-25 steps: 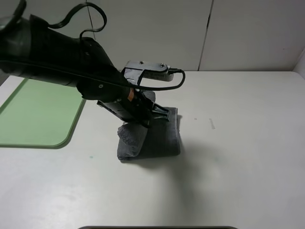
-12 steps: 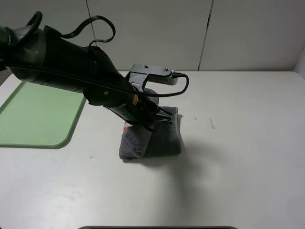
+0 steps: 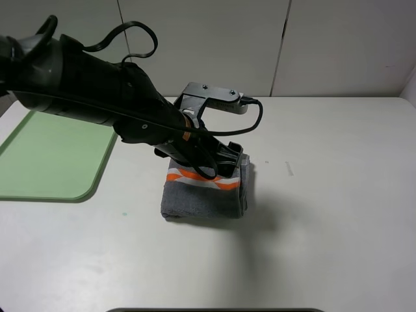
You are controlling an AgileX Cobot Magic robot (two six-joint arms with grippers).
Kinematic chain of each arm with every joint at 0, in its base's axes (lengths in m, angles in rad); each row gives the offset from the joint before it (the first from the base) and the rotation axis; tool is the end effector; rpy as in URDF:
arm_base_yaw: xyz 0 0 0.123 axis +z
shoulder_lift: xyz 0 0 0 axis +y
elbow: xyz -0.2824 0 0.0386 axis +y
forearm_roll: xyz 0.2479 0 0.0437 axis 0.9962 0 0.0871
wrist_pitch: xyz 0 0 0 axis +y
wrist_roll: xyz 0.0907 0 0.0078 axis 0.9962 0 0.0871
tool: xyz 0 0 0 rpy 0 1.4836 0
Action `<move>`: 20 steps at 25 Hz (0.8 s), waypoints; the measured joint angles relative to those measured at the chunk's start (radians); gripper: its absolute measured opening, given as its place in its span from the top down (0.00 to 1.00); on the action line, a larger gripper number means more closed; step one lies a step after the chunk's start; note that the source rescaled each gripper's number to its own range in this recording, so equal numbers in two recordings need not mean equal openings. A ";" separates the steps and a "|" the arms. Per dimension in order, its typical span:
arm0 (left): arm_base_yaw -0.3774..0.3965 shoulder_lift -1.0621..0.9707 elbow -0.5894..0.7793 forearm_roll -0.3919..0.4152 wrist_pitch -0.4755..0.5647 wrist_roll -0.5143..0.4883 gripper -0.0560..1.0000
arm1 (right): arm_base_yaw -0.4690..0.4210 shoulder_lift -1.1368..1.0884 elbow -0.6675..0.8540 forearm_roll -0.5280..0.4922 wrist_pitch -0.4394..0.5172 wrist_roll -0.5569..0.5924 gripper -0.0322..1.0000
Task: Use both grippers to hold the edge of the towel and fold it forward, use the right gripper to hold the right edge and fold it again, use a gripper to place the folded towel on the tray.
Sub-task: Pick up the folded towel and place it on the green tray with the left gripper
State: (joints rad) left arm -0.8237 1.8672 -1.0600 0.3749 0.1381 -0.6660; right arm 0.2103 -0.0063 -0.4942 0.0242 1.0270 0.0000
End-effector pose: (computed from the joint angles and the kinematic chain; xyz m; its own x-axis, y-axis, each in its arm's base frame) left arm 0.2632 -0.2774 0.1647 -0.6940 0.3229 -0.6436 0.5316 0.8326 -0.1556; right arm -0.0041 0.0011 0.2783 -0.4186 -0.0766 -0.9049 -0.2218 0.9749 0.0201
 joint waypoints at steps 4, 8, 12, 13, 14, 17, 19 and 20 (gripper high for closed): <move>0.000 0.000 0.000 0.000 0.000 0.000 0.00 | 0.000 0.000 0.000 0.000 0.000 0.000 0.00; 0.000 -0.001 0.000 0.000 0.008 0.000 0.00 | 0.000 0.000 0.000 0.000 0.000 0.000 0.00; 0.000 -0.021 0.000 0.000 0.073 0.000 0.00 | 0.000 0.000 0.000 0.000 0.000 0.000 0.00; 0.000 -0.029 0.000 0.000 0.098 0.000 0.00 | 0.000 0.000 0.000 0.000 0.000 0.000 0.00; 0.001 -0.035 0.000 0.000 0.120 0.000 0.00 | 0.000 0.000 0.000 0.000 0.000 0.000 0.00; 0.009 -0.041 -0.002 0.000 0.171 0.000 0.00 | 0.000 0.000 0.000 0.000 0.000 0.000 0.00; 0.027 -0.041 -0.005 0.000 0.233 0.000 0.00 | 0.000 0.000 0.000 0.000 0.000 0.000 0.00; 0.034 -0.041 -0.005 0.000 0.248 0.000 0.00 | 0.000 0.000 0.000 0.000 0.000 0.000 0.00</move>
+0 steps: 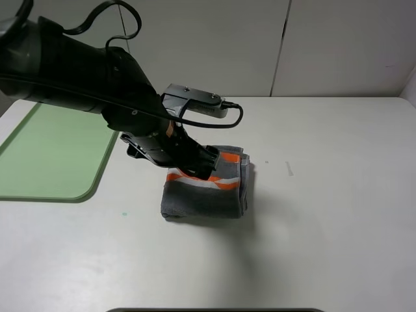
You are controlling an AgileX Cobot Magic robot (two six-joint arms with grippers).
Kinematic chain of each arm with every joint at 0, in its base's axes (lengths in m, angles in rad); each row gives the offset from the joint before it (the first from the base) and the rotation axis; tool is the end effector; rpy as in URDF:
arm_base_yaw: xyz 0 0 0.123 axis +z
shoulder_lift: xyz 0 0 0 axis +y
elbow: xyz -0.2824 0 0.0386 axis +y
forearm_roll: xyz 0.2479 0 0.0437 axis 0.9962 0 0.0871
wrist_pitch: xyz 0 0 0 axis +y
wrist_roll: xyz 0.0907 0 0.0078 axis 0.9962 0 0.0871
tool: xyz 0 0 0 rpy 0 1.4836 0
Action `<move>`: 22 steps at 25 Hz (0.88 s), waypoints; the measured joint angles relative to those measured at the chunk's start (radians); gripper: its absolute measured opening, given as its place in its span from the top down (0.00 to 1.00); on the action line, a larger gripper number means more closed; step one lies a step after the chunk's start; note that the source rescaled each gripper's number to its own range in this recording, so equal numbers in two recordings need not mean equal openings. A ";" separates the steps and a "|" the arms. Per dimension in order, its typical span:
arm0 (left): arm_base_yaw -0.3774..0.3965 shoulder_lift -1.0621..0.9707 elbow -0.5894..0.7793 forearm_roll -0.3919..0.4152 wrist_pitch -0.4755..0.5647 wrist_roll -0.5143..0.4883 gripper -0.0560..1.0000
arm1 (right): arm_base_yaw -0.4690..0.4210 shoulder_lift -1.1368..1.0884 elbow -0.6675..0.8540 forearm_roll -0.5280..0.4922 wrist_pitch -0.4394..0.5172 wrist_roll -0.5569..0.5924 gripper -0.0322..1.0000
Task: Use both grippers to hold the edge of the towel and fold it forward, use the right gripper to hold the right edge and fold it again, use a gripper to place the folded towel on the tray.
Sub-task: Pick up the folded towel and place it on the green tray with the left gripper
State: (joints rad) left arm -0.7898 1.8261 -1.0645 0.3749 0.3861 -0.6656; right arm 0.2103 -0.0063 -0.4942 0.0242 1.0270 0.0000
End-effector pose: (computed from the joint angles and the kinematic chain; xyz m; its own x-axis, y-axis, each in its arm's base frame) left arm 0.2653 -0.2497 0.1694 -0.7790 0.3486 -0.5213 0.4333 0.9001 -0.0456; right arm -0.0041 0.0011 0.2783 -0.4186 -0.0766 -0.9049 -0.2218 0.9749 0.0201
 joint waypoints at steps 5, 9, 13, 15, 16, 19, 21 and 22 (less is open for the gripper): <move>0.038 0.000 0.008 0.000 0.021 0.000 0.00 | 0.000 0.000 0.000 0.000 0.000 0.000 0.00; 0.065 0.000 0.021 0.000 0.019 0.000 0.00 | 0.000 0.000 0.000 0.000 0.000 0.000 0.00; 0.080 0.007 0.022 0.000 -0.003 0.000 0.00 | 0.000 0.000 0.000 0.000 0.000 0.000 0.00; 0.083 0.033 0.022 0.000 -0.027 0.000 0.00 | 0.000 0.000 0.000 0.000 0.000 0.000 0.00; 0.083 0.053 0.022 0.000 -0.035 0.000 0.00 | 0.000 0.000 0.000 0.000 0.000 0.000 0.00; 0.084 0.104 0.022 0.000 -0.077 0.000 0.00 | 0.000 0.000 0.000 0.000 0.000 0.000 0.00; 0.084 0.117 0.022 0.000 -0.102 0.000 0.00 | 0.000 0.000 0.000 0.000 0.000 0.000 0.00; 0.084 0.123 0.022 0.000 -0.115 0.000 0.00 | 0.000 0.000 0.000 0.000 0.000 0.000 0.00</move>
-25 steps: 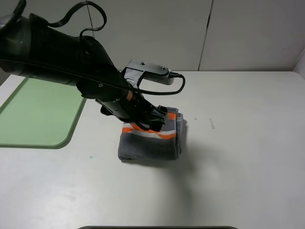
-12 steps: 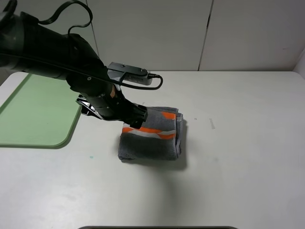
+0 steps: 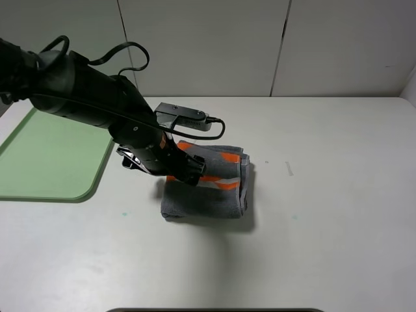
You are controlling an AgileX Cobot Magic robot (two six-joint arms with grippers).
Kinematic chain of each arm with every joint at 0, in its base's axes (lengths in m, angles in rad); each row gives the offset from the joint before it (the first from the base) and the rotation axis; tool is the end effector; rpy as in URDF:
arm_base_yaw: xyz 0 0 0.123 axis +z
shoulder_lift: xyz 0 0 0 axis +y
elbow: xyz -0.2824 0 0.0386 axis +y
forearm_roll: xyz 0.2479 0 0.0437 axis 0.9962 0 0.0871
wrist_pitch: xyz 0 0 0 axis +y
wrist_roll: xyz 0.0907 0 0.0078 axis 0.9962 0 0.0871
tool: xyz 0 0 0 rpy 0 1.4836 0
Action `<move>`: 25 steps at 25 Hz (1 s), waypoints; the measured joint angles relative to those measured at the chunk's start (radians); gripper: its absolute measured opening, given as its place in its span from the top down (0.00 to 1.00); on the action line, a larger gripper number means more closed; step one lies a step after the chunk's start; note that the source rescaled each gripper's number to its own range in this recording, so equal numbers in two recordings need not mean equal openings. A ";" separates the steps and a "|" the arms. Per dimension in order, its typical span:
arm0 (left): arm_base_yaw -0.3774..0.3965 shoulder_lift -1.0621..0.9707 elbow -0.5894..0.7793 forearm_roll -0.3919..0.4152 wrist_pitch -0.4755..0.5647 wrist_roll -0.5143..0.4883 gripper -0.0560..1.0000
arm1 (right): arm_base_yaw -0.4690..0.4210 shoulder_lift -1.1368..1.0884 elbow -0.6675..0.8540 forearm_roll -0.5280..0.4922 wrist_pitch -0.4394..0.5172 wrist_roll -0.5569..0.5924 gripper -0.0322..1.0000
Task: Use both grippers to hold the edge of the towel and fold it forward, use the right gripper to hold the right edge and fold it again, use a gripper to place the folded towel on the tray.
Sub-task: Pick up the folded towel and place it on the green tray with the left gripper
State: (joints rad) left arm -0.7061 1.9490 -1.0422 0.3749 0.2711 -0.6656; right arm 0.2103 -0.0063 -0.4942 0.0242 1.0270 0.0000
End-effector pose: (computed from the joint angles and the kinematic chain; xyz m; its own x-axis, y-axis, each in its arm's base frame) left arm 0.2877 -0.2336 0.1232 -0.8201 0.3089 -0.4817 0.3827 0.9219 -0.0604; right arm -0.0041 0.0011 0.2783 -0.4186 -0.0766 -0.9049 -0.2218 0.9749 0.0201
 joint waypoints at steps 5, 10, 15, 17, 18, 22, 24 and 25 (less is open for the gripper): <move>0.000 0.053 0.000 0.000 -0.073 0.000 0.00 | 0.000 0.000 0.000 0.000 0.000 0.000 0.00; 0.000 0.081 -0.002 0.000 -0.100 -0.002 0.00 | 0.000 0.000 0.000 0.000 0.000 0.000 0.00; 0.000 0.087 -0.003 0.000 -0.110 -0.003 0.06 | 0.000 0.000 0.000 0.000 0.000 0.000 0.00; 0.000 0.087 -0.003 0.000 -0.115 -0.003 0.12 | 0.000 0.000 0.000 0.000 0.000 0.000 0.00; 0.000 0.087 -0.003 0.000 -0.116 -0.004 0.15 | 0.000 0.000 0.000 0.000 0.000 0.000 0.00; 0.000 0.088 -0.004 -0.004 -0.122 -0.023 0.33 | 0.000 0.000 0.000 0.000 0.000 0.000 0.00; 0.000 0.088 -0.005 -0.004 -0.126 -0.027 0.45 | 0.000 0.000 0.000 0.000 0.000 0.000 0.00; 0.000 0.088 -0.005 -0.004 -0.127 -0.027 0.50 | 0.000 0.000 0.000 0.000 0.000 0.000 0.00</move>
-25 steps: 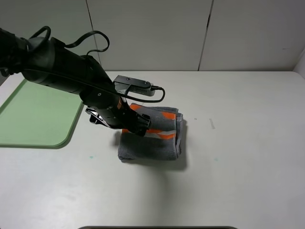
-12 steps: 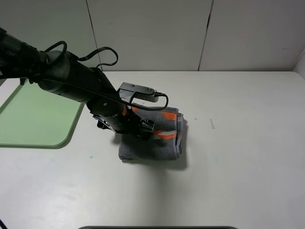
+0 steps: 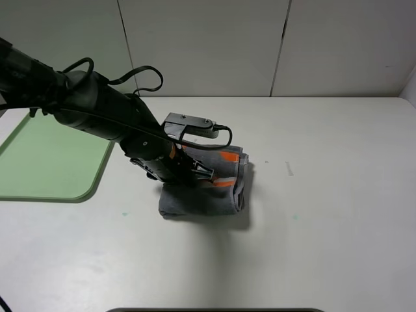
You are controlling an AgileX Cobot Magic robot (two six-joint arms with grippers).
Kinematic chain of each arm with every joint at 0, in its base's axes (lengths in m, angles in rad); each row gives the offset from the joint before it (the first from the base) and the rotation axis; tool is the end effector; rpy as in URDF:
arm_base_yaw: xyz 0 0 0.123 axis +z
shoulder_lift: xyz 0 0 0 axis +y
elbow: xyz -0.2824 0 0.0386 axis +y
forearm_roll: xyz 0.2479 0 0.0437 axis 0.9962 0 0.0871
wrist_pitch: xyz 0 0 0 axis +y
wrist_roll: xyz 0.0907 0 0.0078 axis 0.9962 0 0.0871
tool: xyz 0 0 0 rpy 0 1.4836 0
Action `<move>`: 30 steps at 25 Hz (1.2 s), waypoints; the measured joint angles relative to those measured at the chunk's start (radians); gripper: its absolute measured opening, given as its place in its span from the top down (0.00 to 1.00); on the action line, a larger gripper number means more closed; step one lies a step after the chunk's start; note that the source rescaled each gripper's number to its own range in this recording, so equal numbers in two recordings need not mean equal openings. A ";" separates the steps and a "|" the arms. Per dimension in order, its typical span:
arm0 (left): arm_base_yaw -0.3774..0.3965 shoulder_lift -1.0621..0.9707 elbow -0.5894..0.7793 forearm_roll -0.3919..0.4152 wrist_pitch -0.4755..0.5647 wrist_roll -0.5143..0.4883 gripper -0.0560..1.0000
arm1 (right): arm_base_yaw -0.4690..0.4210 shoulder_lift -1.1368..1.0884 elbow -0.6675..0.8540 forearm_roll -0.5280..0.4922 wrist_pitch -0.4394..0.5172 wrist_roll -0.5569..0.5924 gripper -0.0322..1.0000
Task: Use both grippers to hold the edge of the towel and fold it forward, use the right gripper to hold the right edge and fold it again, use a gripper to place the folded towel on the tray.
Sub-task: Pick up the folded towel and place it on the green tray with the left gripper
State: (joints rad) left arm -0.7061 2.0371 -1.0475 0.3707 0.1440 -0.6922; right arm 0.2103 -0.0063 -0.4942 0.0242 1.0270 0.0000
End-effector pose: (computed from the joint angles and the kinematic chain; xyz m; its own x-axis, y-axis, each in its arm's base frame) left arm 0.2924 -0.2431 0.0964 -0.8211 0.2812 -0.4967 0.3859 0.9147 -0.1201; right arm -0.0041 0.0011 0.2783 -0.4186 -0.0766 -0.9049 -0.2218 0.9749 0.0201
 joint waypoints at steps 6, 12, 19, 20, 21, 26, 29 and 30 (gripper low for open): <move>0.000 0.000 -0.001 0.002 -0.002 0.000 0.85 | 0.000 0.000 0.000 0.000 0.000 0.000 0.00; 0.000 0.000 -0.001 0.002 0.010 0.000 0.85 | 0.000 0.000 0.000 0.000 0.000 0.000 0.00; 0.016 -0.031 -0.001 0.004 0.107 0.005 0.85 | 0.000 0.000 0.000 0.000 0.000 0.000 0.00; 0.026 -0.042 0.000 0.004 0.133 0.011 0.85 | 0.000 0.000 0.000 0.000 0.000 0.000 0.00; 0.037 -0.053 0.000 0.004 0.158 0.018 0.85 | 0.000 0.000 0.000 0.000 0.000 0.000 0.00; 0.094 -0.123 0.000 0.005 0.238 0.058 0.85 | 0.000 0.000 0.000 0.000 0.000 0.000 0.00; 0.134 -0.156 0.000 0.006 0.280 0.093 0.85 | 0.000 0.000 0.000 0.000 0.000 0.000 0.00; 0.149 -0.164 0.000 0.007 0.292 0.104 0.85 | 0.000 0.000 0.000 0.000 0.000 0.000 0.00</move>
State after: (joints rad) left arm -0.5572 1.8729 -1.0473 0.3779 0.4362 -0.5884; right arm 0.2103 -0.0063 -0.4942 0.0242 1.0270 0.0000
